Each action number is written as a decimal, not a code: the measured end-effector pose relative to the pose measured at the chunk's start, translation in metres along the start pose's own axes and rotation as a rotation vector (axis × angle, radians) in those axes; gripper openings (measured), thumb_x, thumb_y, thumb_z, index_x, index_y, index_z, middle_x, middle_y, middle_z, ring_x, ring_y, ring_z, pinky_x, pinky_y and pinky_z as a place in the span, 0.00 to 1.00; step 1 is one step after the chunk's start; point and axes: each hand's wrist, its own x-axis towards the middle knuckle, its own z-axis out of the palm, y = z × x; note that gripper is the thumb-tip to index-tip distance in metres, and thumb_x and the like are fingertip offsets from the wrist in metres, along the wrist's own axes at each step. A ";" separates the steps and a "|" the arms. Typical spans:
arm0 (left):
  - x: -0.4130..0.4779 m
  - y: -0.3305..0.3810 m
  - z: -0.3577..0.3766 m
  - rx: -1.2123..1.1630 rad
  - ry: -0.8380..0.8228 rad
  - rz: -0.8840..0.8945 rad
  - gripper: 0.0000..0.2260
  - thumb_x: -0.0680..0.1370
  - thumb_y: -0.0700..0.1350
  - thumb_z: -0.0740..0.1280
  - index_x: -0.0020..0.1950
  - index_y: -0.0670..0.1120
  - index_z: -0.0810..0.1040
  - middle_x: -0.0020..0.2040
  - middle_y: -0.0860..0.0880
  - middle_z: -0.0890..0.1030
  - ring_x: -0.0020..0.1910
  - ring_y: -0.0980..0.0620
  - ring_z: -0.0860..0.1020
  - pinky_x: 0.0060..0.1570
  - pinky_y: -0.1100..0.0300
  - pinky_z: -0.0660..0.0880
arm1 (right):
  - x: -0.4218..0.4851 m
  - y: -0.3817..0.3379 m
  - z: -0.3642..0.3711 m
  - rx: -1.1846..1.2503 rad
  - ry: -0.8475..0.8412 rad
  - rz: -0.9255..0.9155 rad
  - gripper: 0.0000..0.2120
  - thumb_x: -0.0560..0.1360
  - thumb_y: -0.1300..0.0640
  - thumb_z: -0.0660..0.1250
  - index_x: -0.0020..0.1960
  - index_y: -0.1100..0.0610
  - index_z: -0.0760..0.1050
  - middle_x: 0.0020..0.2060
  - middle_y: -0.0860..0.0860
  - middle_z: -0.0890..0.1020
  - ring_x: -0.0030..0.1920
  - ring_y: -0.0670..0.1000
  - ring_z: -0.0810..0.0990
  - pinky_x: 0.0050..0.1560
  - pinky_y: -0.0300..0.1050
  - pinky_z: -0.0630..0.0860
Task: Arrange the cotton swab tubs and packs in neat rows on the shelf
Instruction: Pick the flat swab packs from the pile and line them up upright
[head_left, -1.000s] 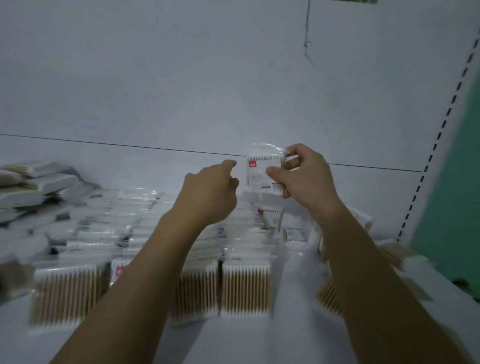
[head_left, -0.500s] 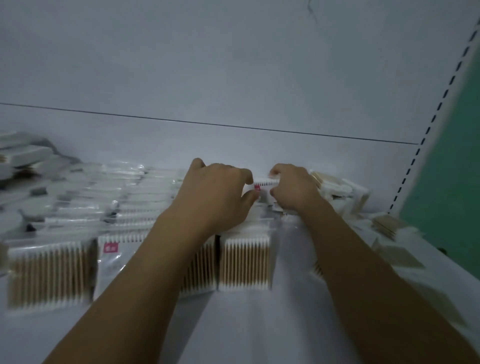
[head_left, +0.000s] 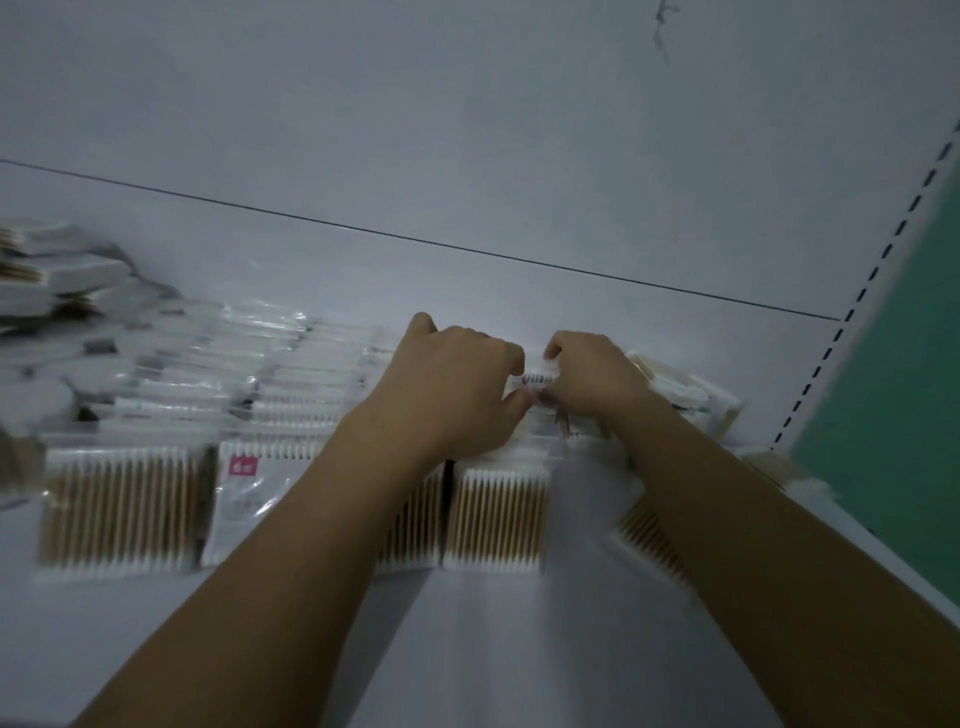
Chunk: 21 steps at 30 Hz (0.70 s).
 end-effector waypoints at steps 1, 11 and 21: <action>0.000 0.000 -0.001 0.003 0.012 0.005 0.19 0.81 0.61 0.55 0.67 0.55 0.72 0.60 0.54 0.80 0.59 0.51 0.76 0.63 0.50 0.62 | -0.001 0.002 -0.005 0.019 0.008 0.006 0.24 0.69 0.57 0.76 0.61 0.57 0.71 0.55 0.54 0.77 0.53 0.56 0.76 0.48 0.46 0.72; 0.000 0.010 0.004 0.000 0.010 0.043 0.19 0.80 0.61 0.55 0.66 0.55 0.73 0.60 0.53 0.79 0.59 0.50 0.75 0.62 0.49 0.62 | -0.042 0.008 -0.016 -0.833 -0.235 -0.266 0.19 0.69 0.38 0.73 0.42 0.50 0.68 0.43 0.49 0.75 0.55 0.52 0.77 0.63 0.51 0.61; -0.002 0.011 0.002 -0.018 -0.018 0.078 0.18 0.81 0.60 0.55 0.67 0.57 0.72 0.61 0.54 0.78 0.60 0.51 0.74 0.63 0.49 0.61 | -0.042 0.012 -0.015 -0.750 -0.019 -0.280 0.11 0.76 0.47 0.62 0.38 0.51 0.67 0.41 0.48 0.78 0.51 0.51 0.77 0.66 0.52 0.59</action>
